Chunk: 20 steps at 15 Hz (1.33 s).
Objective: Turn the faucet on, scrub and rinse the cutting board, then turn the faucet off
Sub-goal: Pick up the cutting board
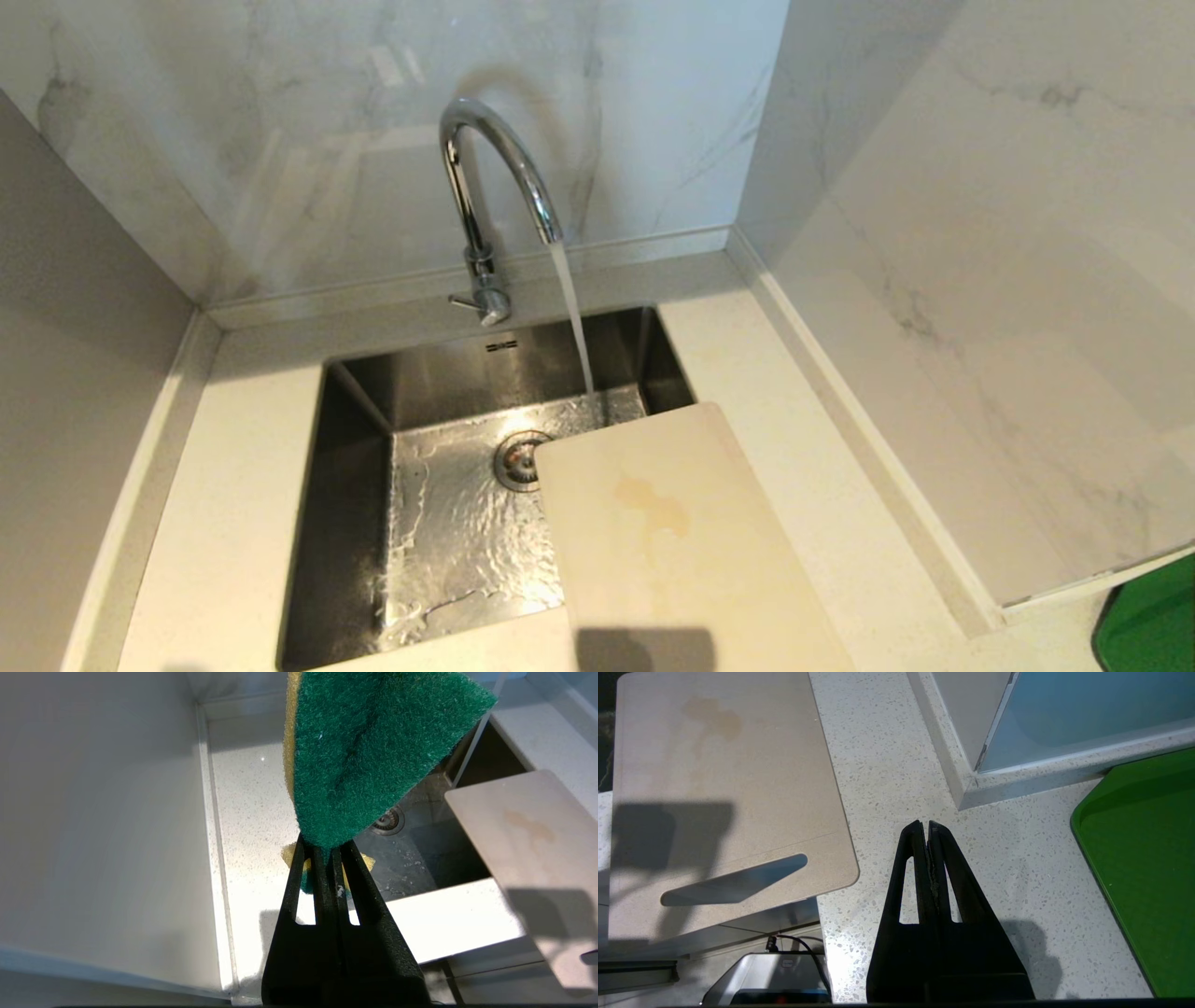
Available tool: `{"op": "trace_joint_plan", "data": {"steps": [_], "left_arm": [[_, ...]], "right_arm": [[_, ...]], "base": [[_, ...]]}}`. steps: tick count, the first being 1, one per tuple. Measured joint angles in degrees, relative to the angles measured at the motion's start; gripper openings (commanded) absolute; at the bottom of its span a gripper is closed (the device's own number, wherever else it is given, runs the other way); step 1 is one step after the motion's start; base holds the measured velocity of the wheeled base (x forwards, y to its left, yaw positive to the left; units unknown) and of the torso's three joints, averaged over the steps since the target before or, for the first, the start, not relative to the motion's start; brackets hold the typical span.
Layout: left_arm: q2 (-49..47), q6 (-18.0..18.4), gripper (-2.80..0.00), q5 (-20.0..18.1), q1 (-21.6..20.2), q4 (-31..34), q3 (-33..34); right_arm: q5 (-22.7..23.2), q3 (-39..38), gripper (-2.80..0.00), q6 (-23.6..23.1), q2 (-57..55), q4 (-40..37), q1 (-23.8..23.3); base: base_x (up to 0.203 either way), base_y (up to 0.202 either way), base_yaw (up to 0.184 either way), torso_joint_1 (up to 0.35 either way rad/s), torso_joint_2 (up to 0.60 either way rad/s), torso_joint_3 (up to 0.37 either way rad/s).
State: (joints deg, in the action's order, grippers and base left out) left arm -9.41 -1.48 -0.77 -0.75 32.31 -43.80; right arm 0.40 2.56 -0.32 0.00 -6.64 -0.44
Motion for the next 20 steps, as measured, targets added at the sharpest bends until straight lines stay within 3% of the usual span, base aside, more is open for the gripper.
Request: {"op": "trace_joint_plan", "data": {"steps": [3, 8, 14, 16, 20], "left_arm": [[5.9, 0.8, -2.8, -0.1, 0.4, -1.8, 6.3], [9.2, 1.8, -2.8, 0.1, 0.6, -15.6, 21.8], [9.4, 1.4, -2.8, 0.4, 0.6, -26.4, 38.6], [9.4, 1.4, -2.8, 0.6, 0.6, -29.4, 41.3], [9.4, 1.4, -2.8, 0.5, 0.6, -29.4, 42.3]], "right_arm": [[0.0, 0.0, -2.8, 0.0, 0.0, 0.0, 0.0], [0.0, 0.0, -2.8, 0.0, 0.0, 0.0, 0.0], [0.0, 0.0, -2.8, 0.0, 0.0, 0.0, 0.0], [0.0, 0.0, -2.8, 0.0, 0.0, 0.0, 0.0], [0.0, 0.0, -2.8, 0.0, 0.0, 0.0, 0.0]], "base": [[0.0, 0.0, 0.0, 0.0, 0.0, 0.0], [0.0, 0.0, 0.0, 0.0, 0.0, 0.0], [0.0, 0.0, 0.0, 0.0, 0.0, 0.0], [0.0, 0.0, 0.0, 0.0, 0.0, 0.0], [0.0, 0.0, 0.0, 0.0, 0.0, 0.0]]}}
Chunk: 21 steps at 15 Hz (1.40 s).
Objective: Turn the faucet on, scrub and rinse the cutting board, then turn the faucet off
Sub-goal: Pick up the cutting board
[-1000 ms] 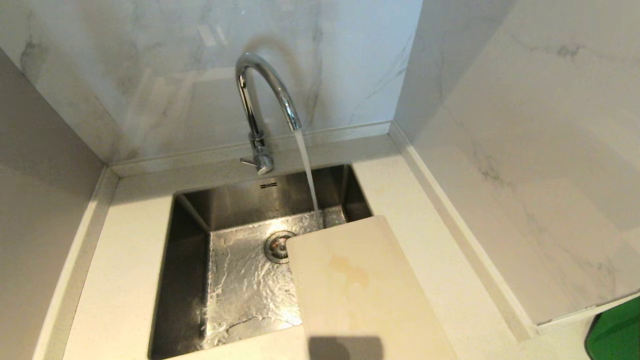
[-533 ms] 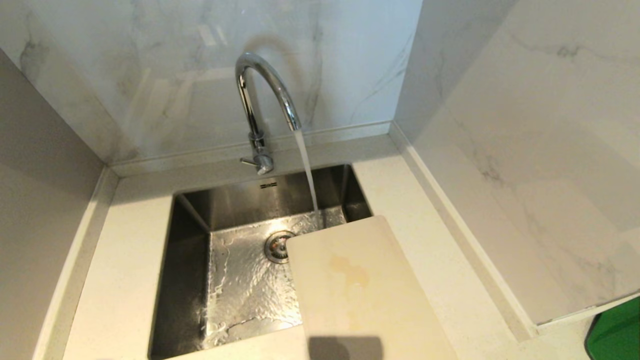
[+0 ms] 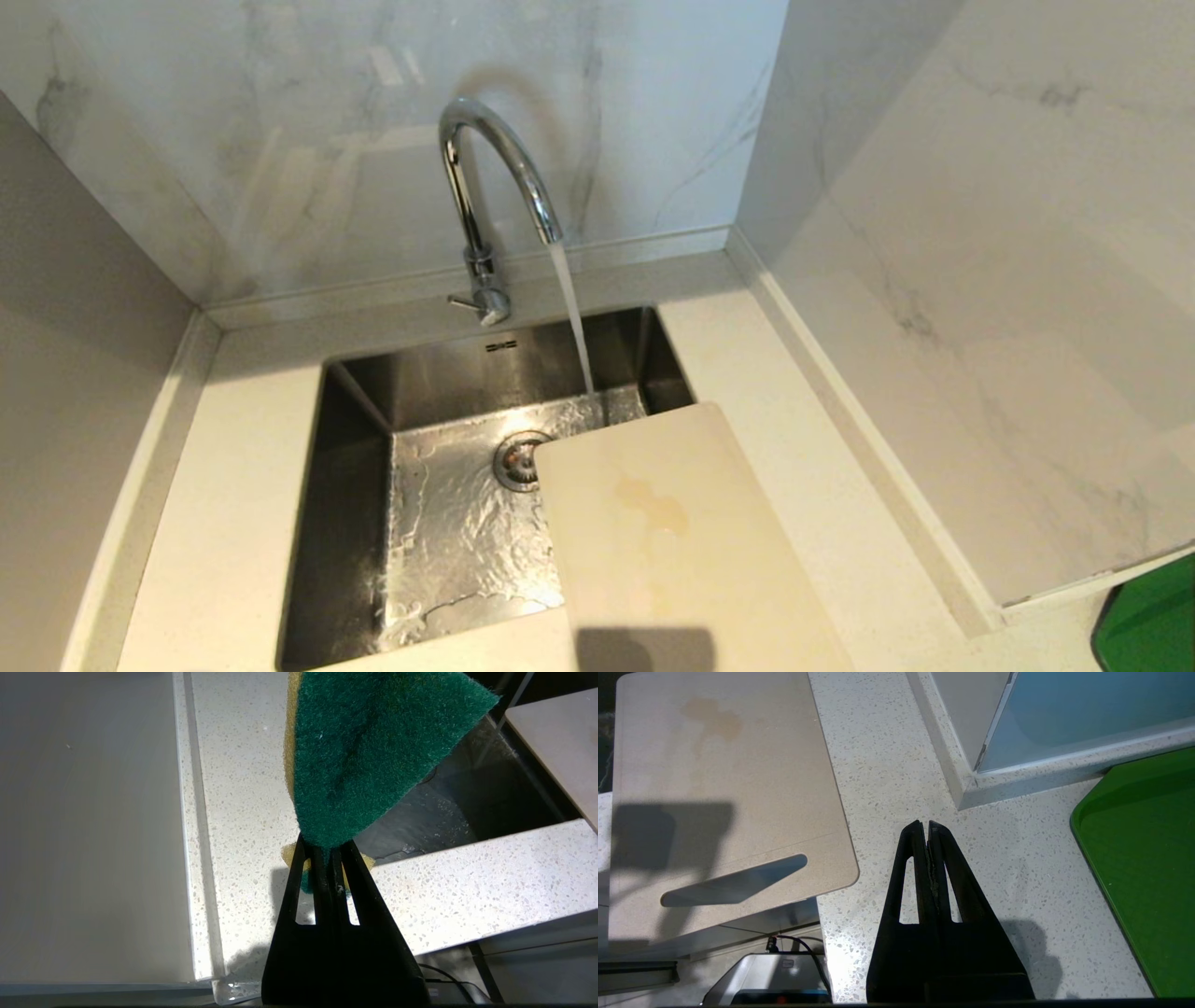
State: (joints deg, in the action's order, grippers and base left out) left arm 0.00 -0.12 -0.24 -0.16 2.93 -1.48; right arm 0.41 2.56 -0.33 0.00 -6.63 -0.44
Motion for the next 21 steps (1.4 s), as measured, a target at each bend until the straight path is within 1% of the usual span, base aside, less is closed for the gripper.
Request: {"op": "trace_joint_plan", "data": {"steps": [21], "left_arm": [[0.0, 0.1, -2.8, 0.0, 0.0, -0.6, 0.3]], "right_arm": [[0.0, 0.0, -2.8, 0.0, 0.0, 0.0, 0.0]], "base": [[0.0, 0.0, 0.0, 0.0, 0.0, 0.0]]}}
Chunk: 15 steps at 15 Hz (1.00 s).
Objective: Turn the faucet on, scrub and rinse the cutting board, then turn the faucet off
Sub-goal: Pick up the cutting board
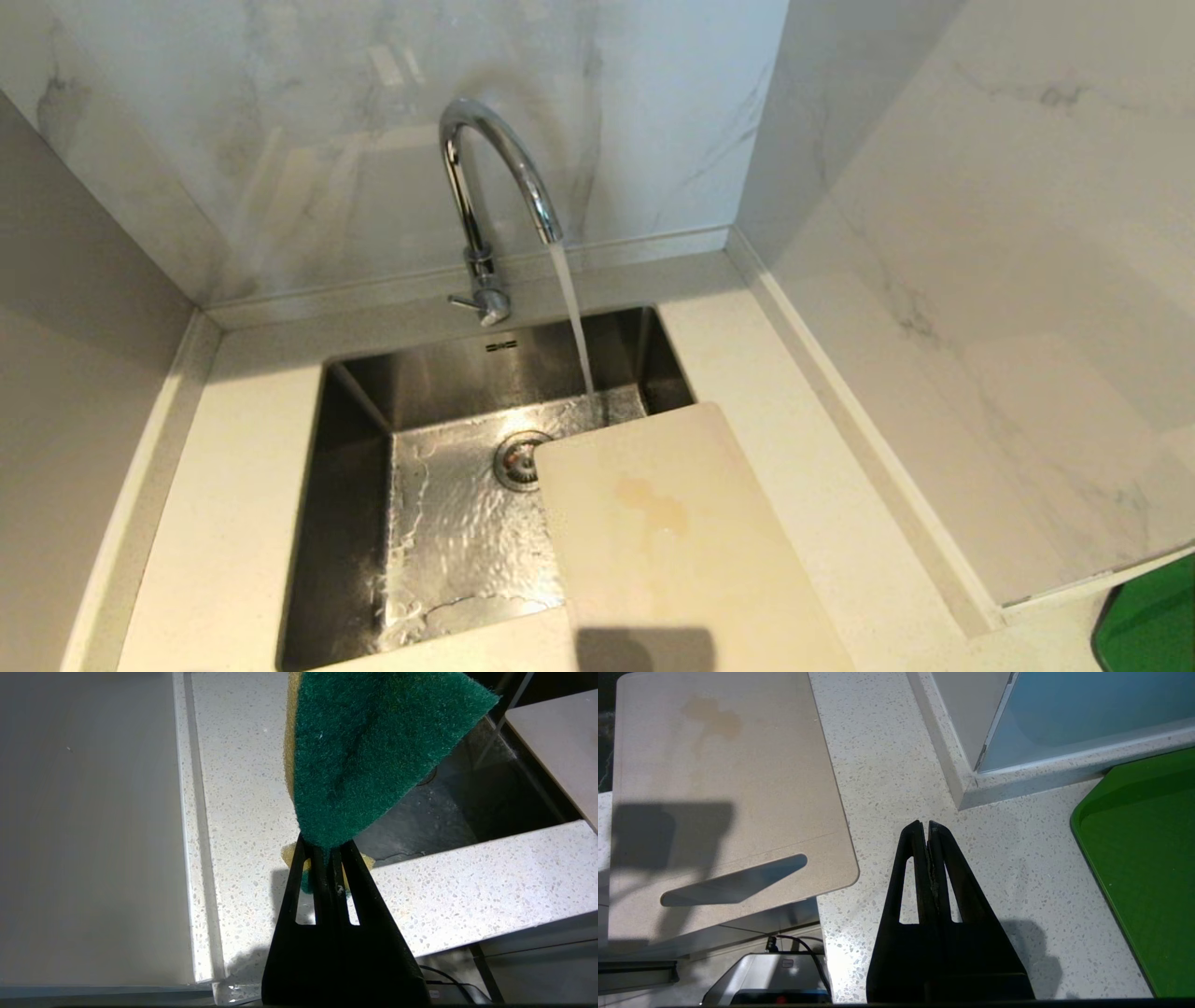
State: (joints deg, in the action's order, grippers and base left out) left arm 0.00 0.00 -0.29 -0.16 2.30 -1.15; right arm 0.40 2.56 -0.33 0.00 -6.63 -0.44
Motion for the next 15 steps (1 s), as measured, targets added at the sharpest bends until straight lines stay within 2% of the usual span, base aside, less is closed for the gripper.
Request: {"op": "trace_joint_plan", "data": {"steps": [4, 10, 15], "left_arm": [[0.0, 0.0, -2.8, 0.0, 0.0, 0.0, 0.0], [0.0, 0.0, -2.8, 0.0, 0.0, 0.0, 0.0], [0.0, 0.0, -2.8, 0.0, 0.0, 0.0, 0.0]], "right_arm": [[0.0, 0.0, -2.8, 0.0, 0.0, 0.0, 0.0], [0.0, 0.0, -2.8, 0.0, 0.0, 0.0, 0.0], [0.0, 0.0, -2.8, 0.1, 0.0, 0.0, 0.0]], "base": [[-0.018, 0.0, 0.001, 0.002, 0.0, 0.0], [-0.166, 0.0, -0.018, 0.003, 0.0, 0.003], [-0.216, 0.0, 0.021, 0.0, 0.0, 0.002]]}}
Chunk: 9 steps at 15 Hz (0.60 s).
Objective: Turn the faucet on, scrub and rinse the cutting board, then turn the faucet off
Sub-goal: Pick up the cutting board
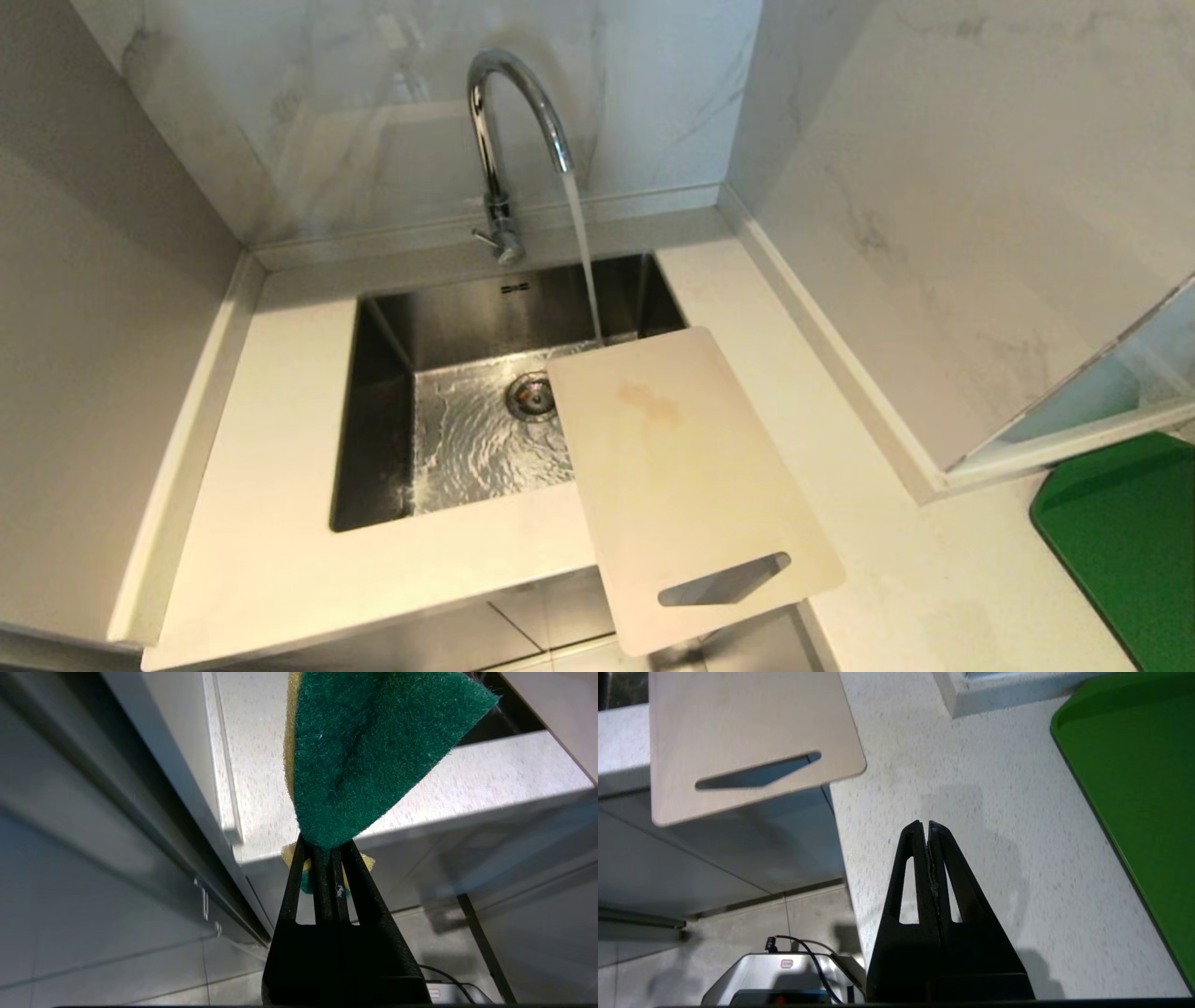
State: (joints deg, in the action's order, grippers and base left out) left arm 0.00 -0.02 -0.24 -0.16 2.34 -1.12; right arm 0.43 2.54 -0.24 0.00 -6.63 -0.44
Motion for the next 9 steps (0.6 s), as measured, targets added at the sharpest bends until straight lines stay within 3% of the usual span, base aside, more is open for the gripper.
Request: {"op": "trace_joint_plan", "data": {"steps": [5, 9], "left_arm": [[0.0, 0.0, -2.8, 0.0, 0.0, 0.0, 0.0], [0.0, 0.0, -2.8, 0.0, 0.0, 0.0, 0.0]], "right_arm": [[0.0, 0.0, -2.8, -0.1, 0.0, 0.0, 0.0], [0.0, 0.0, -2.8, -1.5, 0.0, -0.1, 0.0]], "base": [[-0.215, 0.0, 0.029, 0.0, 0.0, 0.003], [-0.01, 0.0, -0.004, 0.004, 0.0, 0.0]]}}
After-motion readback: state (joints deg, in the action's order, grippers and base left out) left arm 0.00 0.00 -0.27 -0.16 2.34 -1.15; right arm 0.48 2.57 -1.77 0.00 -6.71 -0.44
